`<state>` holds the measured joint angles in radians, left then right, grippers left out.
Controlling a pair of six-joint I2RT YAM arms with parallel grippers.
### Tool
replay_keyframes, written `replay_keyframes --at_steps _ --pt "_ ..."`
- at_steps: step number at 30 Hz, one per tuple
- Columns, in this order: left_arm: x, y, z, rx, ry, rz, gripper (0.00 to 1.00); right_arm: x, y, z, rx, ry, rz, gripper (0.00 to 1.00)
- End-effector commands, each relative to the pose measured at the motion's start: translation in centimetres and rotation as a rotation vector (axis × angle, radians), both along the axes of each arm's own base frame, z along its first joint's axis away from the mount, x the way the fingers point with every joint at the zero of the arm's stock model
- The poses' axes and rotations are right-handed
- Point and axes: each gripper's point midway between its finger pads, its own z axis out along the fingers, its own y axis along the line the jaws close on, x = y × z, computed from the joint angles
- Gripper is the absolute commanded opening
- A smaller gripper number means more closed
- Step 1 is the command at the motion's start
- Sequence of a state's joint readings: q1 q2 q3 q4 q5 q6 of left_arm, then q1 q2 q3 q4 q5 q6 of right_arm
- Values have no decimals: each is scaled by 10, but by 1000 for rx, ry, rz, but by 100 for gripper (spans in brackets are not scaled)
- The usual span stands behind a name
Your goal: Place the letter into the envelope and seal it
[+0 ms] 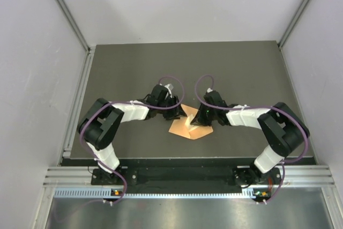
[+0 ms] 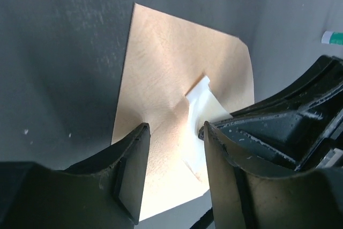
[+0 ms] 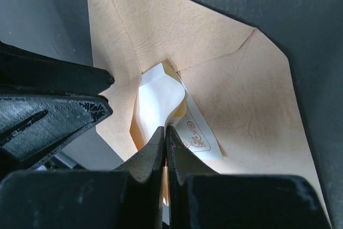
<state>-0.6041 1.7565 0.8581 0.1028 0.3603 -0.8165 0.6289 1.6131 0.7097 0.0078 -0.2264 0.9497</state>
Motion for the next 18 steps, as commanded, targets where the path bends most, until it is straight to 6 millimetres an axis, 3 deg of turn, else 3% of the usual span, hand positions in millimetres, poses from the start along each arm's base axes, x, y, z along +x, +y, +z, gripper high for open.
replay_keyframes --at_steps 1,4,9,13,18 --pt "-13 4 4 -6 -11 -30 51 22 13 21 56 -100 -1 0" --pt "-9 10 11 21 -49 -14 62 25 13 23 52 -115 -2 0" --pt "9 31 36 219 -198 -33 63 21 14 26 62 -112 17 0" --pt "11 44 40 373 -237 -71 65 16 15 29 73 -115 50 0" --pt "-5 19 35 444 -235 -188 66 15 15 28 69 -120 74 0"
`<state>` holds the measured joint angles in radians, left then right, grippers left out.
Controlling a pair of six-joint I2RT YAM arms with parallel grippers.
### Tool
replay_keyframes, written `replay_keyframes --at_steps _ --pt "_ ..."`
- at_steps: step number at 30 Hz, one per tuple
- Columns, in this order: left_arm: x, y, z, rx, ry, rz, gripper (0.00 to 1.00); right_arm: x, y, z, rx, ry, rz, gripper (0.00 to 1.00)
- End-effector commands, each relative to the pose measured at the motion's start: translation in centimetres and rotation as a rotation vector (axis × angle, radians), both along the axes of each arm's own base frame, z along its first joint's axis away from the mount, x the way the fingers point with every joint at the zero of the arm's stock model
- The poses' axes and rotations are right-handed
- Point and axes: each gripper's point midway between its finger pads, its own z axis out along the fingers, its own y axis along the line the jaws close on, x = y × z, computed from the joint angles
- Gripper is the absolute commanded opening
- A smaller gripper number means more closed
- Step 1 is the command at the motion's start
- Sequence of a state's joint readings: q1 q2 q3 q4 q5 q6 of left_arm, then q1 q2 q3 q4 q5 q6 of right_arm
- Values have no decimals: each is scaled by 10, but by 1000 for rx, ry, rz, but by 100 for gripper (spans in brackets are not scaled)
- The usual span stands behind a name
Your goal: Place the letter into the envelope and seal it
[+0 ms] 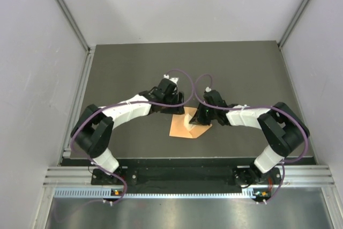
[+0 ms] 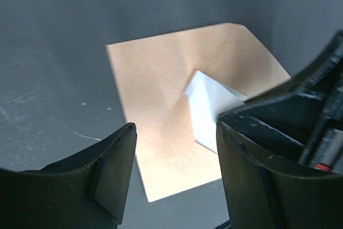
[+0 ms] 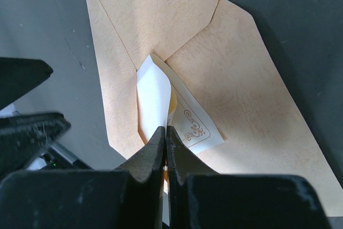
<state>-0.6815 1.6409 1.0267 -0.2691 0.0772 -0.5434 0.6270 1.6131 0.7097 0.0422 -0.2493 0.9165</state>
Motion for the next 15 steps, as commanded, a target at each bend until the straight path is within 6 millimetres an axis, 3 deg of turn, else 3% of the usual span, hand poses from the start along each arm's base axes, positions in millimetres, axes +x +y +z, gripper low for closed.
replay_keyframes --at_steps 1,8,15 --pt "-15 -7 -3 143 2 -103 66 12 10 23 46 -85 36 0" --pt "-32 -11 -32 290 89 -110 66 13 8 23 41 -79 15 0" --pt "-33 -17 -39 400 69 -31 57 8 10 25 85 -86 21 0"
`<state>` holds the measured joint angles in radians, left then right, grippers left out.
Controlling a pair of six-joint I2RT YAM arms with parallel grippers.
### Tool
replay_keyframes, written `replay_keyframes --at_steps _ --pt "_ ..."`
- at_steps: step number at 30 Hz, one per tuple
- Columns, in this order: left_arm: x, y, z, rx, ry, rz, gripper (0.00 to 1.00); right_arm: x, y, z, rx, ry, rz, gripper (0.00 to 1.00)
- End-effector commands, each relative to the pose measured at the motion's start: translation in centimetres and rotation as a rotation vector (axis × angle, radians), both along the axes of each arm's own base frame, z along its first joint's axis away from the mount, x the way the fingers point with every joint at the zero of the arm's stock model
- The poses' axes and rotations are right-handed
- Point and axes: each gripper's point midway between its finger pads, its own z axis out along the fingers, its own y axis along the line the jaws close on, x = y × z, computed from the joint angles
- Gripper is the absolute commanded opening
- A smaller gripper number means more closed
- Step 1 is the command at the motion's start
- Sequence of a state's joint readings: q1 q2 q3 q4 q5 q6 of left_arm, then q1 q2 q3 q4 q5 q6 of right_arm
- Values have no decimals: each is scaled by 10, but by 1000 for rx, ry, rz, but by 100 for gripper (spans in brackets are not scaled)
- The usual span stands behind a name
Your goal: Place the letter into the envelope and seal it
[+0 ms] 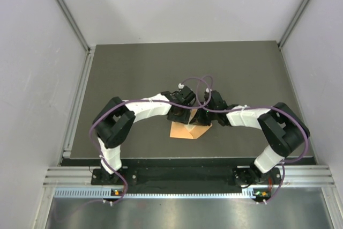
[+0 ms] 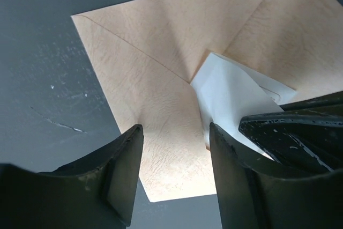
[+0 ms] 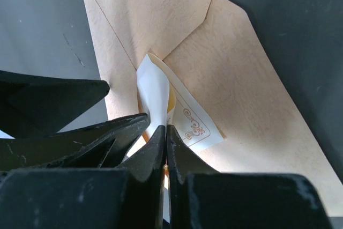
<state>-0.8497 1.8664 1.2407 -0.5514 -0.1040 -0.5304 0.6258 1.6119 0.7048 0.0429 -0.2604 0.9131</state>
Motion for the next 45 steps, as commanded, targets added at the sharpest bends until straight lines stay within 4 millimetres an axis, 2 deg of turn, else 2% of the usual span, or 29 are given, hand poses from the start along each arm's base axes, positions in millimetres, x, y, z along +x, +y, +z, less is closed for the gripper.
replay_keyframes --at_steps 1,2,6,11,15,22,28,33,37,42,45 --pt "-4 0 1 105 -39 40 56 9 12 26 89 -93 15 0" --pt "1 1 3 130 -69 50 56 8 11 25 88 -92 13 0" --pt "-7 2 -5 174 -45 30 55 9 11 29 95 -102 14 0" --pt "-12 -8 -5 165 -51 18 54 8 12 30 114 -100 1 0" --pt "-9 -9 -1 200 -91 42 45 6 12 30 121 -91 1 0" --pt "-4 -17 13 169 -142 64 15 1 7 29 113 -82 -4 0" --pt "1 -17 19 170 -176 84 0 -4 7 27 120 -69 9 0" --pt "3 -20 29 145 -218 89 0 -6 9 22 117 -60 27 0" --pt "6 -23 47 102 -279 94 0 -4 13 22 126 -57 42 0" --pt "6 -25 51 62 -300 85 0 4 19 24 143 -81 46 0" --pt "4 -24 45 71 -290 76 0 10 23 27 165 -112 37 0"
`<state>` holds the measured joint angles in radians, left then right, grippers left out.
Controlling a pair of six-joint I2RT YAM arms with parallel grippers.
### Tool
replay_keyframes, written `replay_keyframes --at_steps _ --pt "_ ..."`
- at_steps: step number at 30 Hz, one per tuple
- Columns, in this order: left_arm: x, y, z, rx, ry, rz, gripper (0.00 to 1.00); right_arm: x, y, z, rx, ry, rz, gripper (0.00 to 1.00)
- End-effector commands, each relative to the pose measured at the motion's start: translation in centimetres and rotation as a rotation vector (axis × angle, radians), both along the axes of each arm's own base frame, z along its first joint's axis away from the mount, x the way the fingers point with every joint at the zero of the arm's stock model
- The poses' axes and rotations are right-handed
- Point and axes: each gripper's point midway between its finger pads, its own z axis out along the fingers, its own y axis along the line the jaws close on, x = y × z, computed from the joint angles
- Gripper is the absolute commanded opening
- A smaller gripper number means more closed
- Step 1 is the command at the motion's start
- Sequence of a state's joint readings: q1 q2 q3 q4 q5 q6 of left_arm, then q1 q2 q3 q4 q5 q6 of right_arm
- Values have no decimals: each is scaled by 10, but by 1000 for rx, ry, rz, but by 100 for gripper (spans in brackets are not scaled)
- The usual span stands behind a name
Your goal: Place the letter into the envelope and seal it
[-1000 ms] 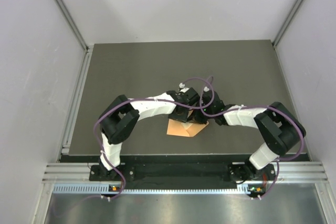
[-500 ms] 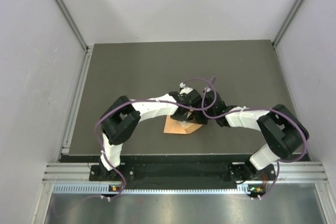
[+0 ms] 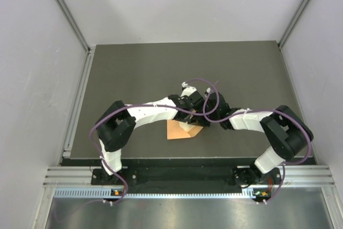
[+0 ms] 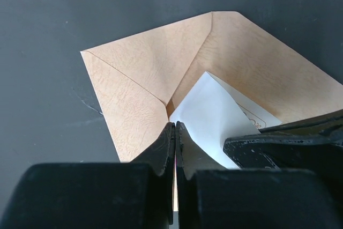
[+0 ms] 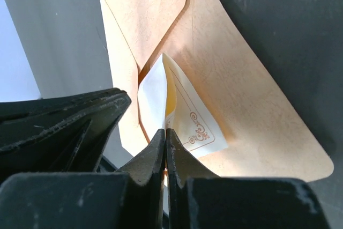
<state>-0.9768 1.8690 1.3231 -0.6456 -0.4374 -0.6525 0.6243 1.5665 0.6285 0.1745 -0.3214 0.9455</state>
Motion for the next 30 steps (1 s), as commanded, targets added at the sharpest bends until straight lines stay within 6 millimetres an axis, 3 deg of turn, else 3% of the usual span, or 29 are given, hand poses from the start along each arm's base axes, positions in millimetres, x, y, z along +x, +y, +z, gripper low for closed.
replay_keyframes --at_steps 1,7,10,12,14,15,16,18,19,21,25,28,30 --pt "-3 -21 19 -65 -70 -45 0 16 15 12 60 -71 15 0" --pt "0 -7 16 -40 -81 37 1 11 8 5 24 -36 12 0" --pt "5 -2 22 -96 -84 78 11 8 3 0 -6 -23 17 0" --pt "11 4 32 -155 -91 112 16 6 1 -1 -19 -22 23 9" --pt "14 14 29 -192 -83 144 19 3 -1 -2 -32 -16 28 23" --pt "19 23 36 -241 -76 179 19 4 -3 1 -39 -27 23 23" --pt "15 34 25 -244 -47 190 19 5 -6 1 -51 -35 19 23" --pt "26 44 31 -336 -53 227 20 7 -12 3 -85 -50 -6 23" --pt "17 46 20 -365 -6 210 21 8 -14 5 -94 -55 -9 23" --pt "22 45 26 -438 -19 206 22 9 -14 6 -100 -64 -2 25" --pt "6 30 16 -532 43 144 23 13 -4 3 -63 -74 23 23" --pt "7 15 15 -615 56 120 24 21 6 5 -17 -99 26 5" --pt "4 5 13 -663 81 91 23 25 10 11 6 -122 26 0"
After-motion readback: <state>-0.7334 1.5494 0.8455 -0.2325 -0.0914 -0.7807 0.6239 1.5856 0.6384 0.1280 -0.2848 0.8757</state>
